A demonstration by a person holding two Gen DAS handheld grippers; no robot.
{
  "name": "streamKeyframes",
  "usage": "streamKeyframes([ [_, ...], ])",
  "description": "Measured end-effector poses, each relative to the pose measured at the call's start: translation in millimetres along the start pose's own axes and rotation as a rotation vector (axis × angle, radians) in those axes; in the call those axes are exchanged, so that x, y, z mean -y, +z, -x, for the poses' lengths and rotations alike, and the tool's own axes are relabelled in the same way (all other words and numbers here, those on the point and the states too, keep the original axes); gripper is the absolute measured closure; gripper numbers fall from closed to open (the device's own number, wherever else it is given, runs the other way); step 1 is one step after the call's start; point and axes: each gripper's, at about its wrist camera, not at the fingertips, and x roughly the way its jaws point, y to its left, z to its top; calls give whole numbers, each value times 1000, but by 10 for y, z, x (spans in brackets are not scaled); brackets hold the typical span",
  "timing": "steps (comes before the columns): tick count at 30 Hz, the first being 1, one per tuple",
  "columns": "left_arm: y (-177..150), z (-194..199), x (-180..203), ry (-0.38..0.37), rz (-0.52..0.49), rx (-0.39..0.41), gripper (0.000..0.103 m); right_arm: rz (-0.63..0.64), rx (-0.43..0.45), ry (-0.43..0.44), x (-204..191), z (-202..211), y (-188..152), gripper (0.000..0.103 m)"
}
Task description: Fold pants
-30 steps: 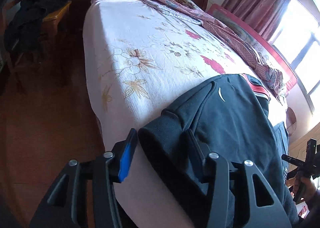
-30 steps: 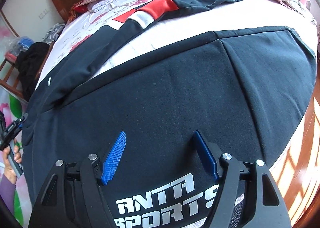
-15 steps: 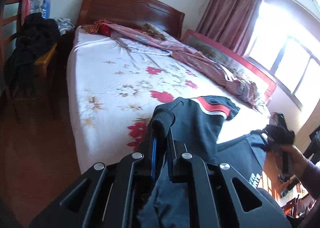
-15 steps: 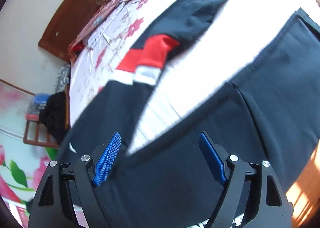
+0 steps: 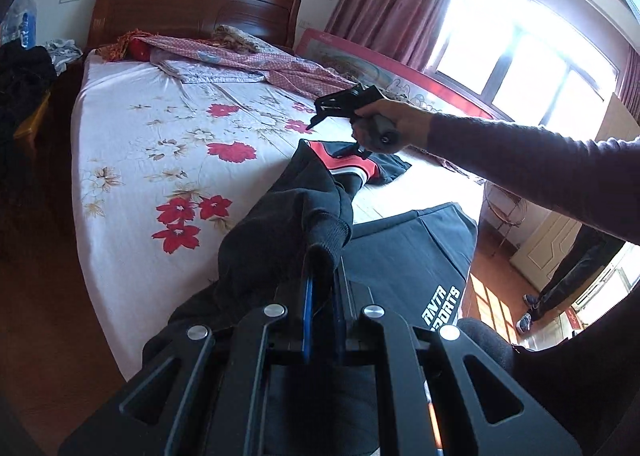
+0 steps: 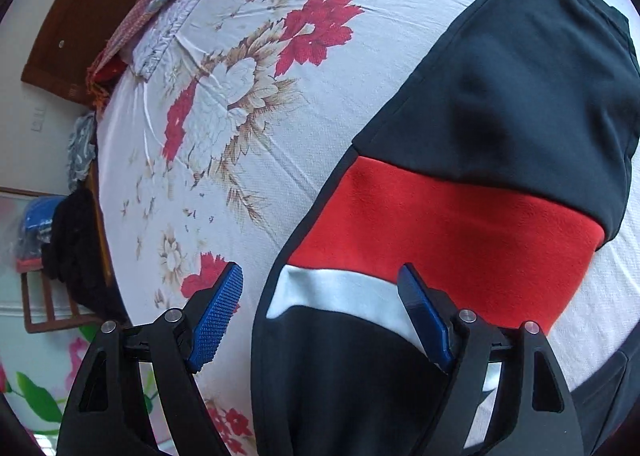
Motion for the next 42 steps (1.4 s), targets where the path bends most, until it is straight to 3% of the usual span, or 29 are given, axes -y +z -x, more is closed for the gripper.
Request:
streamKeyframes([
  [3, -63, 36, 20, -11, 4, -13, 95, 22, -36, -34, -7, -156, 31, 63],
  [4, -79, 48, 22, -3, 2, -14, 95, 43, -49, -53, -2, -198, 18, 86],
  [5, -87, 65, 15, 7, 3, -13, 95, 59, -46, -46, 17, -211, 5, 92],
  [8, -79, 130, -101, 68, 46, 13, 95, 75, 8, 83, 118, -14, -63, 94],
  [12, 26, 275, -373, 182, 108, 91, 95, 18, 69, 300, 443, 555, -257, 95],
  [15, 103, 422, -554, 252, 151, 148, 95, 29, 111, 425, 722, 1071, -570, 95],
  [18, 74, 597, -625, 273, 194, 189, 95, 32, 140, 520, 1093, 1483, -1040, 95],
  [23, -217, 780, -509, 303, 210, 175, 95, 5, 102, 576, 1809, 1586, -2074, 95],
  [28, -704, 798, -409, 334, 259, 107, 94, -109, 11, 550, 2542, 1093, -2933, 95],
  [32, -1102, 660, -432, 405, 314, -12, 95, -152, -13, 474, 2866, 748, -3180, 95],
  [35, -1301, 706, -506, 413, 449, -40, 94, -160, -9, 487, 2881, 721, -3170, 95],
  [36, -1341, 765, -483, 392, 491, -22, 92, -145, -7, 483, 2867, 745, -3168, 95],
  [37, -1355, 799, -452, 364, 525, -14, 79, -145, -10, 492, 2849, 754, -3163, 95],
  [38, -1358, 827, -417, 332, 568, -2, 50, -144, -13, 496, 2834, 754, -3150, 95],
  [39, -1365, 837, -387, 285, 628, 20, 37, -138, -13, 493, 2825, 756, -3136, 95],
  [40, -1379, 813, -381, 217, 698, 39, 28, -140, -15, 494, 2823, 749, -3131, 95],
  [42, -1398, 672, -390, 64, 816, 60, 28, -150, -20, 505, 2823, 740, -3135, 95],
])
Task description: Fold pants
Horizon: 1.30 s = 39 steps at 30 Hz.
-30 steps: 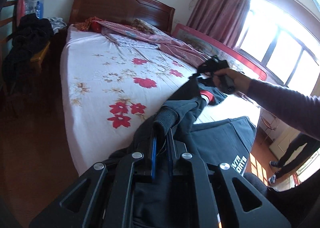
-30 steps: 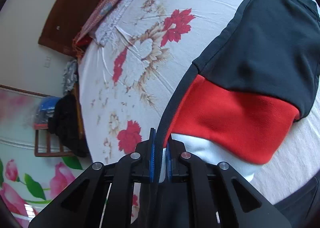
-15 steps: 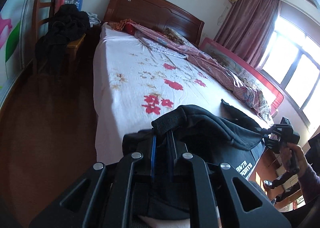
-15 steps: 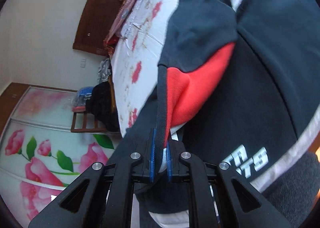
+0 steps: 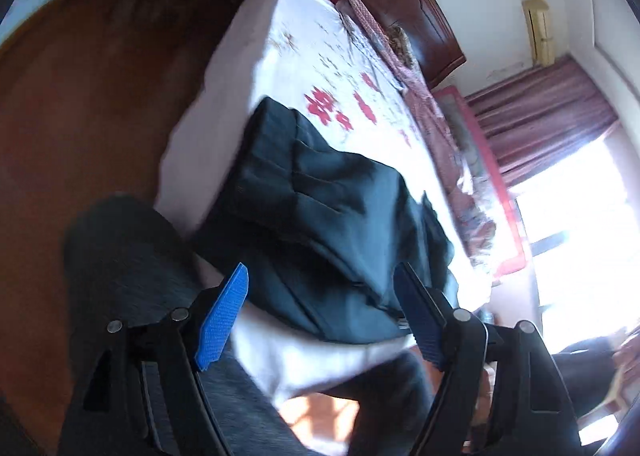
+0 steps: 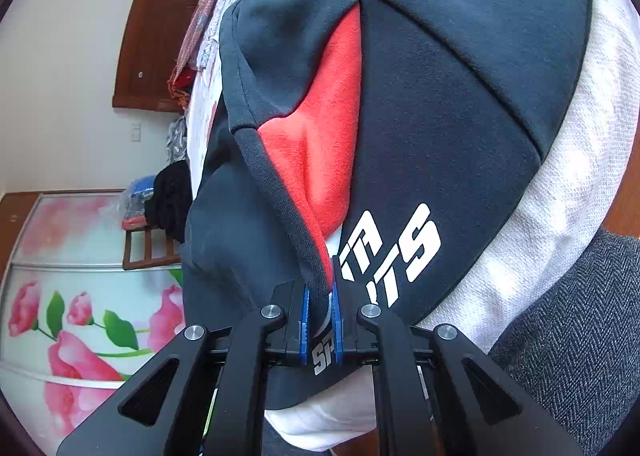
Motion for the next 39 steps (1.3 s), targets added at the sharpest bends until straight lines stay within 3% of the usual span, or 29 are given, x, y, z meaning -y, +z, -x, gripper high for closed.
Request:
streamKeyframes([
  [4, -9, -435, -81, -74, 150, -72, 25, -6, 0, 21, 22, 13, 16, 95],
  [9, 121, -707, -207, -90, 286, 53, 26, 39, -2, 28, 67, 79, 24, 95],
  [10, 176, -753, -202, -65, 284, 78, 35, 45, -3, 27, 42, 77, 33, 95],
  [13, 218, -787, -220, -24, 339, 112, 88, 67, 6, 36, -65, 131, 32, 96],
  [14, 195, -715, -177, -46, 343, 137, 89, 77, 8, 34, -88, 169, 22, 96],
  [17, 76, -477, 31, -18, 240, 174, 91, 100, 3, 1, -87, 249, -4, 96],
  [20, -130, -467, -120, 44, 270, 117, 91, 91, -11, -36, 65, 196, -20, 96],
  [22, -234, -629, -246, 130, 286, 72, 91, 114, -26, -86, 101, 86, -36, 96],
  [24, -282, -760, -311, 165, 306, 50, 89, 72, -16, -70, 169, 57, -26, 96],
  [26, -211, -810, -149, 220, 251, 42, 86, 109, -26, -80, 132, 56, -29, 95],
  [27, -158, -849, -79, 242, 227, 30, 85, 115, -44, -92, 116, 60, -24, 92],
  [29, -90, -870, 41, 271, 221, -4, 78, 126, -64, -127, 38, 132, -22, 75],
  [30, -74, -795, 115, 298, 214, 16, 73, 178, -33, -166, -62, 226, -22, 74],
  [31, -29, -679, 202, 360, 192, 60, 40, 239, 3, -207, -171, 327, -16, 74],
  [32, -47, -502, 330, 451, 157, 139, 16, 289, 42, -251, -268, 423, -6, 74],
  [34, -32, -160, 552, 568, 80, 326, 11, 375, 116, -356, -454, 556, 96, 74],
  [35, 1, -75, 693, 592, 31, 385, 9, 420, 151, -407, -559, 581, 169, 74],
  [37, 20, -71, 943, 596, -40, 417, 9, 507, 206, -491, -818, 534, 355, 74],
  [39, 27, -276, 1222, 556, -140, 385, 2, 611, 260, -540, -1151, 387, 570, 72],
])
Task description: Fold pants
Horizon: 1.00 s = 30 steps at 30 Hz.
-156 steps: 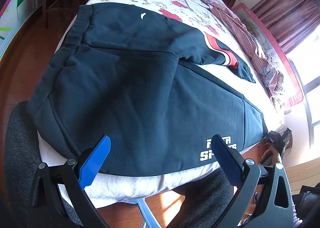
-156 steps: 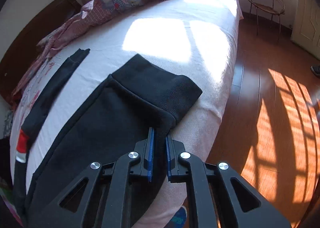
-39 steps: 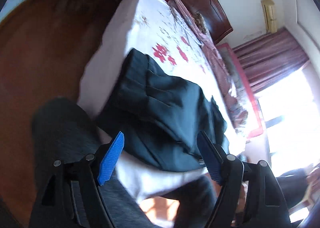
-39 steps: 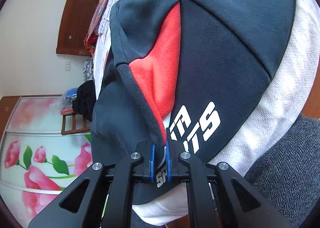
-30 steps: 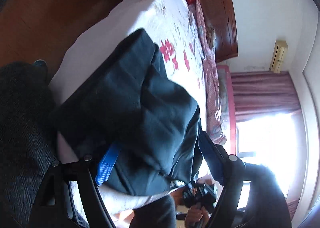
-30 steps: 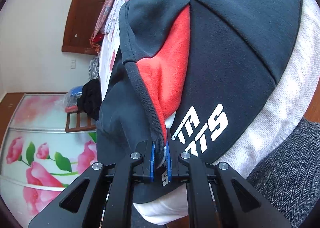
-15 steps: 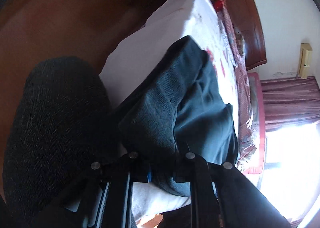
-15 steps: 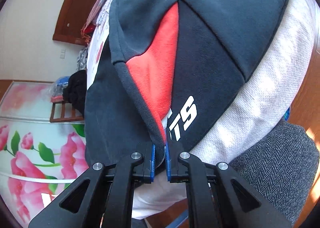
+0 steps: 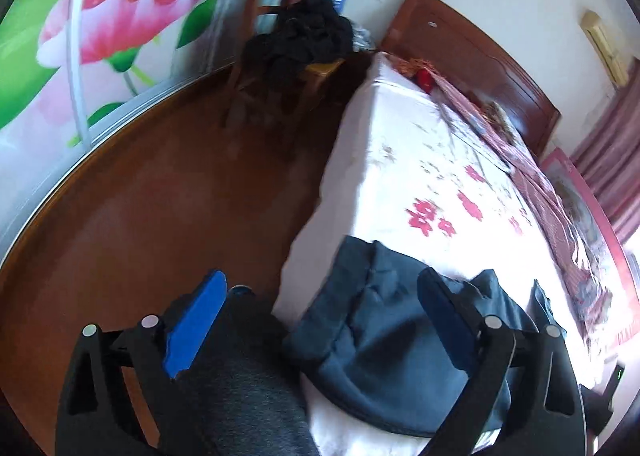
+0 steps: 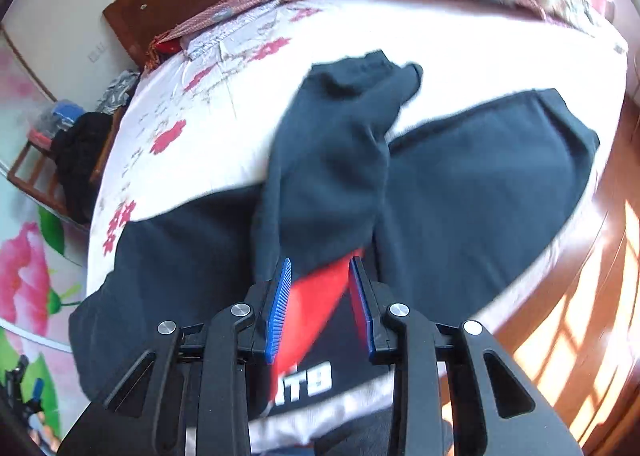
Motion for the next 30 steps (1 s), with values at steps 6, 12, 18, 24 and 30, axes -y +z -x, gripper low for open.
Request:
streamKeyframes([
  [6, -244, -458, 1020, -157, -227, -187, 2, 375, 56, -338, -783, -892, 1165, 48],
  [12, -526, -556, 1193, -213, -275, -299, 2, 585, -171, -617, -998, -2076, 1391, 48],
  [18, -480, -866, 697, -161, -262, -323, 2, 508, -210, -528, -746, -2171, 1474, 94],
  [24, -531, -1271, 459, -99, -227, -294, 2, 449, -205, -464, -661, -2144, 1557, 98],
  [30, -634, -1321, 609, 10, -320, -302, 2, 297, -70, -331, -455, -1469, 1932, 98],
])
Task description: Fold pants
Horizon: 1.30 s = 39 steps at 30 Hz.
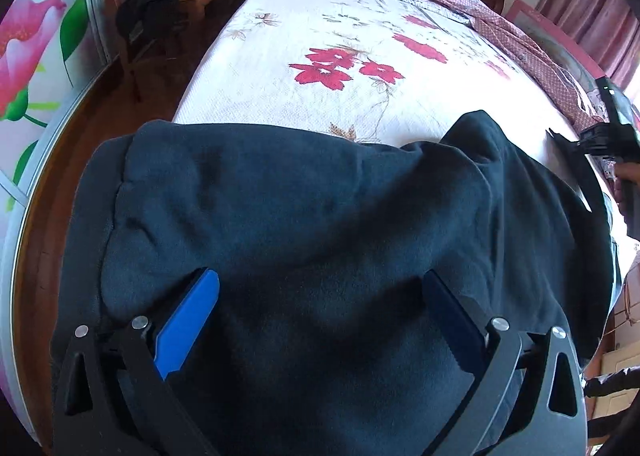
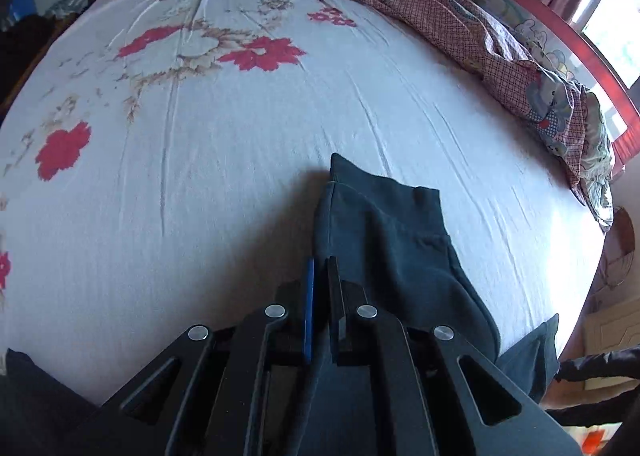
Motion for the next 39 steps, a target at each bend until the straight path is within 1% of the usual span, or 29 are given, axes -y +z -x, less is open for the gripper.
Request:
streamKeyframes([
  [2, 7, -3, 1, 8, -1, -4, 2, -93, 72, 46, 364, 312, 34, 98],
  [5, 1, 6, -14, 7, -5, -2, 2, -251, 181, 89, 1042, 768, -110, 98],
  [7, -6, 11, -16, 11, -7, 0, 2, -374, 244, 123, 1536, 995, -382, 98],
  [9, -13, 11, -9, 20, -12, 3, 2, -520, 297, 172, 2013, 1113, -809, 98],
  [10, -15, 7, -5, 24, -16, 6, 2, -601, 302, 186, 2234, 1104, -1072, 98],
  [12, -31, 10, 3, 32, -22, 15, 2, -783, 302, 264, 2622, 935, -1676, 98],
  [13, -34, 10, 6, 36, -25, 18, 2, -881, 294, 316, 2768, 758, -2015, 98],
  [14, -38, 10, 10, 39, -28, 21, 2, -985, 261, 353, 2886, 528, -2351, 98],
  [15, -43, 10, 15, 43, -32, 24, 2, -1069, 224, 407, 2944, 265, -2662, 98],
  [16, -47, 9, 21, 49, -37, 27, 2, -1133, 211, 470, 2970, 29, -2935, 98],
  [18, -64, 9, 40, 62, -47, 33, 2, -1236, 214, 519, 2974, -260, -3348, 98],
  [19, -71, 8, 49, 67, -52, 34, 2, -1271, 249, 560, 2966, -327, -3467, 99],
  [20, -73, 9, 52, 71, -55, 34, 2, -1286, 278, 581, 2943, -344, -3512, 99],
  [22, -78, 12, 58, 77, -56, 36, 2, -1257, 281, 566, 2906, -323, -3435, 99],
  [25, -91, 10, 77, 93, -60, 41, 2, -1223, 258, 537, 2909, -267, -3327, 99],
  [28, -98, 16, 80, 97, -63, 46, 2, -1195, 218, 504, 2933, -270, -3315, 99],
  [31, -111, 27, 75, 92, -67, 56, 2, -1214, 195, 511, 2958, -303, -3335, 100],
  [33, -116, 42, 77, 91, -81, 57, 2, -1266, 181, 528, 2981, -264, -3358, 93],
  [34, -118, 67, 70, 84, -79, 55, 2, -1270, 187, 536, 2963, -207, -3360, 86],
  [35, -118, 109, 43, 68, -71, 54, 2, -1261, 198, 518, 2926, -112, -3358, 83],
  [37, -141, 202, -41, 67, -57, 47, 2, -1196, 242, 525, 2785, 106, -3330, 82],
  [38, -154, 286, -106, 66, -55, 58, 2, -1158, 248, 519, 2696, 211, -3291, 82],
  [39, -150, 376, -170, 65, -62, 81, 2, -1111, 263, 530, 2585, 315, -3228, 82],
])
